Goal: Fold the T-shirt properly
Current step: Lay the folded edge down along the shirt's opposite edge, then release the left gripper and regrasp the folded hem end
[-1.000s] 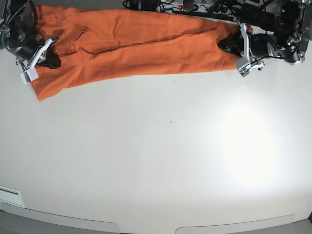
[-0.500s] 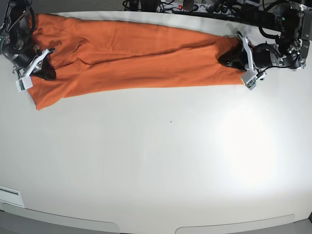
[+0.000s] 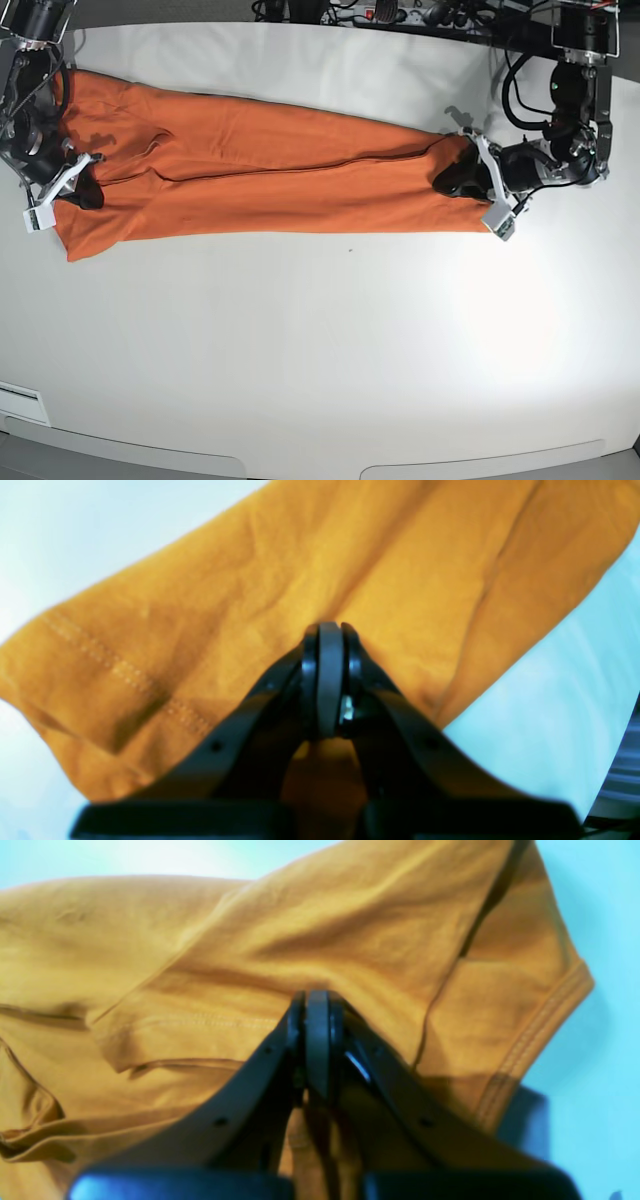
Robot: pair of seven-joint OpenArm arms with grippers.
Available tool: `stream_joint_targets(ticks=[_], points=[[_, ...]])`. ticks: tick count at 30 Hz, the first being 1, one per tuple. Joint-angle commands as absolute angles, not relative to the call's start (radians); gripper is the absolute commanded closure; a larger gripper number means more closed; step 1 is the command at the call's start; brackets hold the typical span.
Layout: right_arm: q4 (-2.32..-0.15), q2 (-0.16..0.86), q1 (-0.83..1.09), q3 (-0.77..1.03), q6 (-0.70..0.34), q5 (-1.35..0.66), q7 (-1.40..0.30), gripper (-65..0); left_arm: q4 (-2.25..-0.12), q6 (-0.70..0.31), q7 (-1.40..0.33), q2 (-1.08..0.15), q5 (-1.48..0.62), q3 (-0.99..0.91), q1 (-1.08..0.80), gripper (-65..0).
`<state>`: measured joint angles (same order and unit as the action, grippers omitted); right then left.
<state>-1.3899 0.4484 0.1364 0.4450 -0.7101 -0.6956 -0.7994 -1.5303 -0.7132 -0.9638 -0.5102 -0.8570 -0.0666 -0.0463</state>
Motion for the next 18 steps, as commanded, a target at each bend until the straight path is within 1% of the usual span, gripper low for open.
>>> stream_joint_targets(ticks=[1, 4, 8, 9, 10, 12, 13, 14, 18], points=[[-1.396, 0.482, 0.12, 0.45, -0.698, -0.678, -0.809, 0.0, -1.538, -0.698, -0.999, -0.528, -0.872, -0.072, -0.022, 0.0], [-1.406, 0.521, 0.113, 0.45, -0.698, -0.718, -0.829, 0.0, -1.54, -0.698, -1.122, -0.545, -0.995, -0.072, 0.023, 0.0], [-1.438, 0.567, 0.117, 0.45, -0.698, -0.889, -0.969, 0.0, -1.541, -0.698, -1.293, -0.595, -1.166, -0.074, 0.064, 0.0], [-1.444, 0.575, 0.116, 0.45, -0.698, -0.935, -1.01, 0.0, -1.541, -0.698, -1.319, -0.613, -1.203, -0.076, 0.072, -6.1], [-1.45, 0.582, 0.116, 0.45, -0.698, -0.982, -1.044, 0.0, -1.541, -0.675, -1.335, -0.63, -1.235, -0.08, 0.082, -15.1], [-1.457, 0.592, 0.116, 0.45, -0.698, -1.048, -1.092, -3.0, -1.541, -0.651, -1.34, -0.658, -1.244, -0.099, 0.093, -32.8], [-1.457, 0.596, 0.116, 0.45, -0.698, -1.064, -1.108, -3.6, -1.541, -0.632, -1.34, -0.669, -1.244, -0.117, 0.096, -38.7], [-1.457, 0.598, 0.116, 0.45, -0.698, -1.074, -1.122, -3.6, -1.541, -0.614, -1.339, -0.678, -1.243, -0.14, 0.097, -41.5], [-1.458, 0.599, 0.117, 0.451, -0.698, -1.073, -1.147, -3.6, -1.538, -0.582, -1.34, -0.686, -1.232, -0.271, 0.074, -41.8]])
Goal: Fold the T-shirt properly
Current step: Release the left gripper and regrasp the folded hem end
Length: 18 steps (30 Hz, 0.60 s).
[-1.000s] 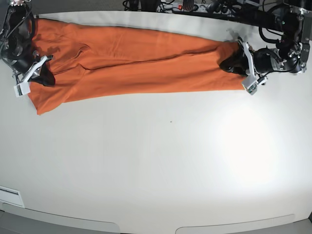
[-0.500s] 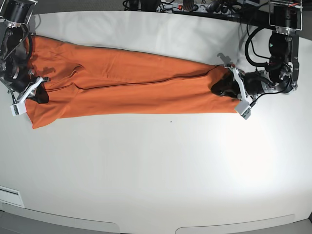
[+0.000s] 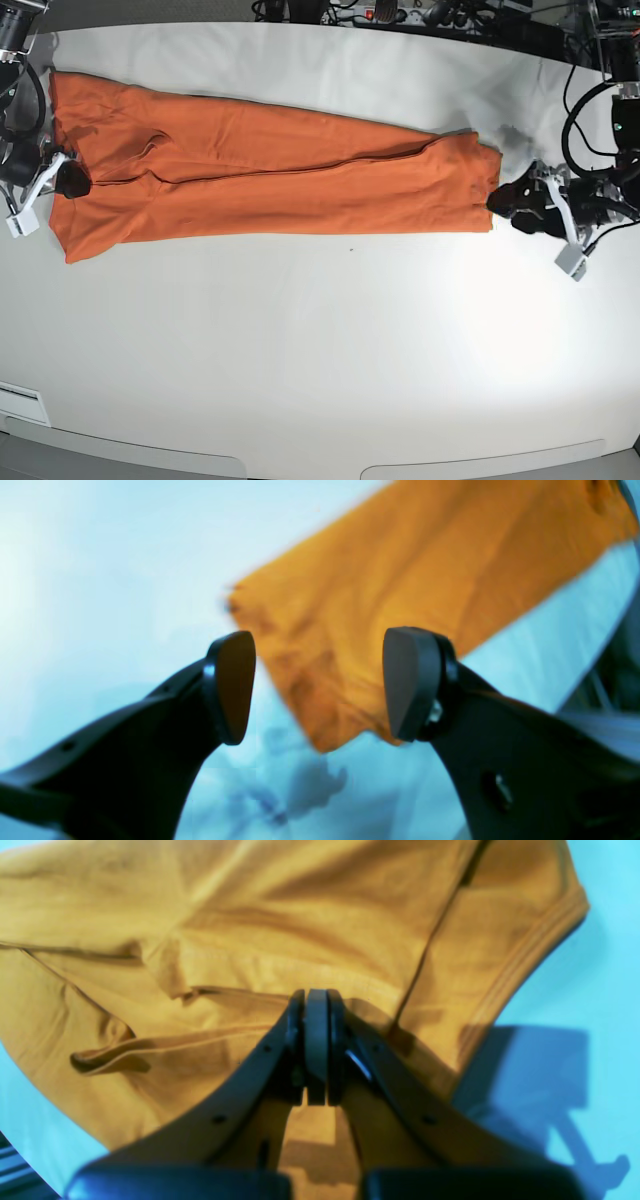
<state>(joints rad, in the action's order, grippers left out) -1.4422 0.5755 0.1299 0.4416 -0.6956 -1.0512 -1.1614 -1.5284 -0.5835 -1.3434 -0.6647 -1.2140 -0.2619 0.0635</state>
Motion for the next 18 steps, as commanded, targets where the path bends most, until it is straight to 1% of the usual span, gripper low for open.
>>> stream_joint_targets(ticks=[1, 5, 8, 18], points=[[-1.458, 0.599, 0.117, 0.451, -0.698, -1.073, -1.15, -3.6, -1.535, -0.582, -1.34, -0.684, -1.232, -0.311, 0.06, -41.8], [-1.458, 0.599, 0.118, 0.451, -0.698, -1.073, -1.15, -3.6, -1.515, -0.567, -1.34, -0.659, -1.234, -0.46, -0.028, -41.8], [-1.458, 0.599, 0.119, 0.451, -0.698, -1.074, -1.149, -3.6, -1.506, -0.568, -1.325, -0.628, -1.232, -0.514, -0.086, -41.8], [-1.458, 0.599, 0.118, 0.451, -0.698, -1.074, -1.147, -3.6, -1.391, -0.568, -1.254, -0.495, -1.201, -0.524, -0.095, -41.8]])
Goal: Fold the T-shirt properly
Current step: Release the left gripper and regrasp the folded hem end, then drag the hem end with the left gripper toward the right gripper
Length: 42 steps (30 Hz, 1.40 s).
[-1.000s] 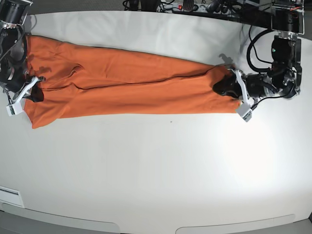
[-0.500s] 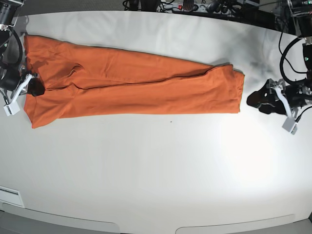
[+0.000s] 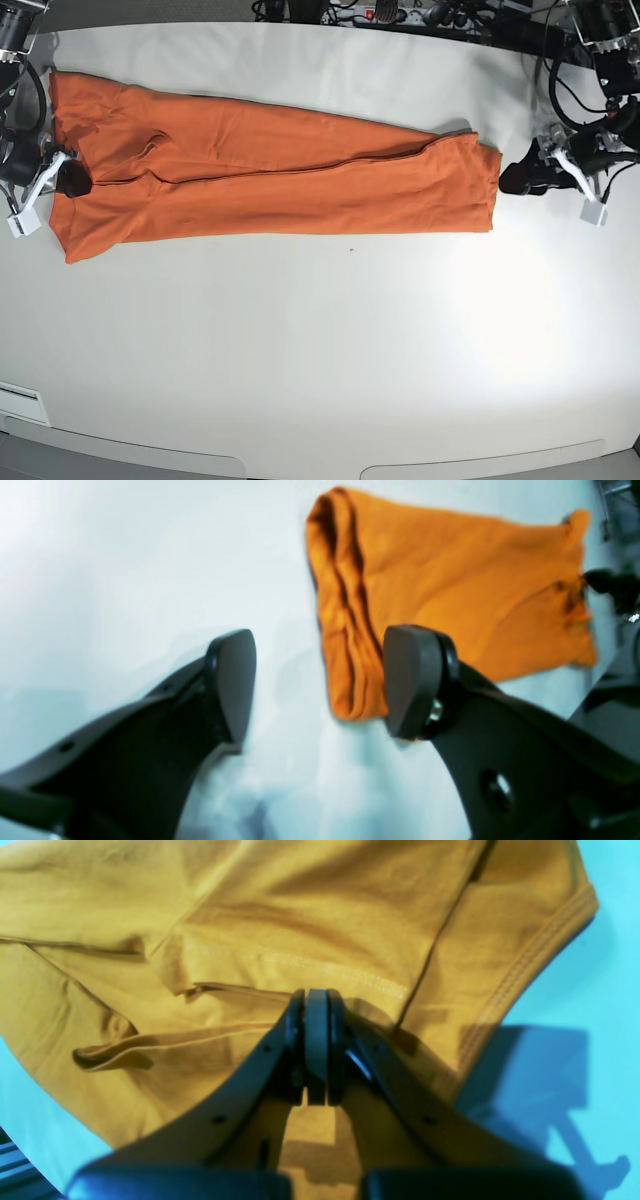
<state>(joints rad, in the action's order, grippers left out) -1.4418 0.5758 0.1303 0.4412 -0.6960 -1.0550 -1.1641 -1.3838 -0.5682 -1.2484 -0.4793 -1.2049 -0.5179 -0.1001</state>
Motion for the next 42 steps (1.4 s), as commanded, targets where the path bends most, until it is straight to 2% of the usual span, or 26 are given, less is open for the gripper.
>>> stream_joint_targets(ticks=[1, 9, 18, 26, 32, 34, 35, 37, 38, 42], points=[[-1.458, 0.599, 0.118, 0.451, -0.698, -1.074, -1.147, -3.6, -1.374, -0.568, -1.254, -0.482, -1.201, -0.524, -0.088, -41.8], [-1.458, 0.599, 0.118, 0.451, -0.698, -1.074, -1.146, -3.6, -1.243, -0.568, -1.265, -0.423, -1.219, -0.469, -0.049, -41.8], [-1.458, 0.599, 0.118, 0.451, -0.698, -1.074, -1.146, -3.6, -1.242, -0.568, -1.325, -0.382, -1.225, -0.368, -0.036, -41.8], [-1.458, 0.599, 0.118, 0.452, -0.698, -1.074, -1.146, -3.6, -1.243, -0.568, -1.345, -0.383, -1.225, -0.365, -0.036, -41.7], [-1.458, 0.599, 0.116, 0.451, -0.698, -1.074, -1.146, -3.6, -1.244, -0.584, -1.381, -0.383, -1.256, -0.284, -0.035, -41.0], [-1.458, 0.599, 0.116, 0.451, -0.698, -1.074, -1.147, -3.6, -1.248, -0.584, -1.381, -0.383, -1.258, -0.27, -0.031, -33.2], [-1.458, 0.599, 0.116, 0.451, -0.698, -1.074, -1.147, -3.6, -1.255, -0.584, -1.381, -0.383, -1.256, -0.268, -0.03, -25.7], [-1.458, 0.599, 0.116, 0.451, -0.698, -1.074, -1.146, -2.8, -1.277, -0.595, -1.381, -0.386, -1.251, -0.27, -0.03, -5.4], [-1.458, 0.599, 0.116, 0.451, -0.698, -1.074, -1.146, -0.4, -1.291, -0.599, -1.381, -0.391, -1.247, -0.27, -0.03, 0.0], [-1.458, 0.598, 0.121, 0.451, -0.698, -1.073, -1.139, 0.0, -1.362, -0.598, -1.366, -0.416, -1.266, -0.27, -0.03, 0.0]])
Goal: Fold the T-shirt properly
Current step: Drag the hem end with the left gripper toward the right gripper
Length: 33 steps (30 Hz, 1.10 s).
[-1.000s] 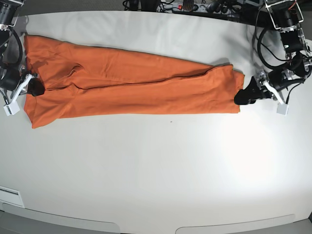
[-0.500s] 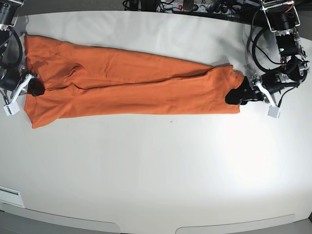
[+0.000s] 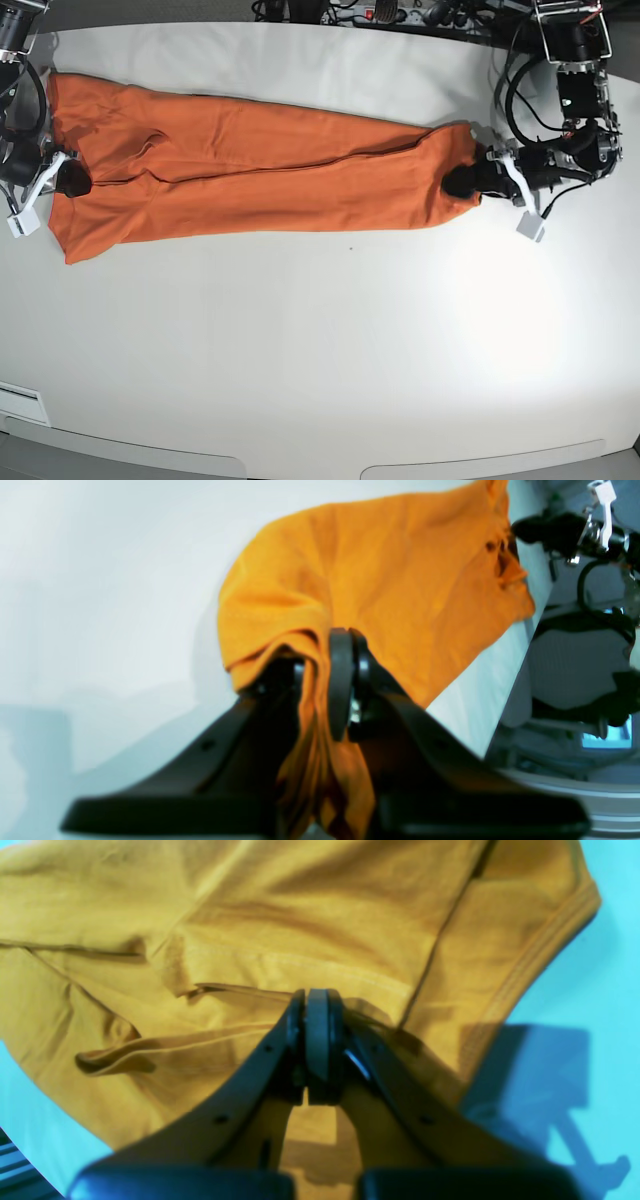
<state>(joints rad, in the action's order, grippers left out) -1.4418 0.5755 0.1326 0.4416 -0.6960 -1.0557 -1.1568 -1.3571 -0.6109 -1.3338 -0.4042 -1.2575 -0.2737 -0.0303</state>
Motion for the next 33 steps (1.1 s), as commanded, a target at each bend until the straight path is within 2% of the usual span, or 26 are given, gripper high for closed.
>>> stream_joint_targets(ticks=[1, 4, 13, 19, 25, 33], points=[[-1.458, 0.595, 0.122, 0.451, -0.698, -1.068, -1.137, 0.0, -1.382, -0.598, -1.367, -0.422, -1.278, -0.27, -0.03, 0.0], [-1.456, 0.579, 0.125, 0.451, -0.698, -0.991, -1.11, 0.0, -1.439, -0.599, -1.366, -0.431, -1.292, -0.27, -0.03, 0.0], [-1.455, 0.535, 0.224, 0.451, -0.698, -0.692, -0.832, 0.0, -1.572, -0.598, -1.37, -0.433, -1.3, -0.27, -0.031, 0.0], [-1.455, 0.532, 0.258, 0.451, -0.698, -0.687, -0.832, 0.0, -1.612, -0.615, -1.396, -0.435, -1.484, -0.27, -0.033, 0.0], [-1.455, 0.529, 0.257, 0.451, -0.698, -0.691, -0.857, 0.0, -1.691, -0.632, -1.396, -0.429, -1.484, -0.269, -0.038, 0.0], [-1.455, 0.529, 0.257, 0.451, -0.698, -0.691, -0.876, 0.0, -1.71, -0.666, -1.396, -0.283, -1.484, -0.268, -0.039, 0.0]])
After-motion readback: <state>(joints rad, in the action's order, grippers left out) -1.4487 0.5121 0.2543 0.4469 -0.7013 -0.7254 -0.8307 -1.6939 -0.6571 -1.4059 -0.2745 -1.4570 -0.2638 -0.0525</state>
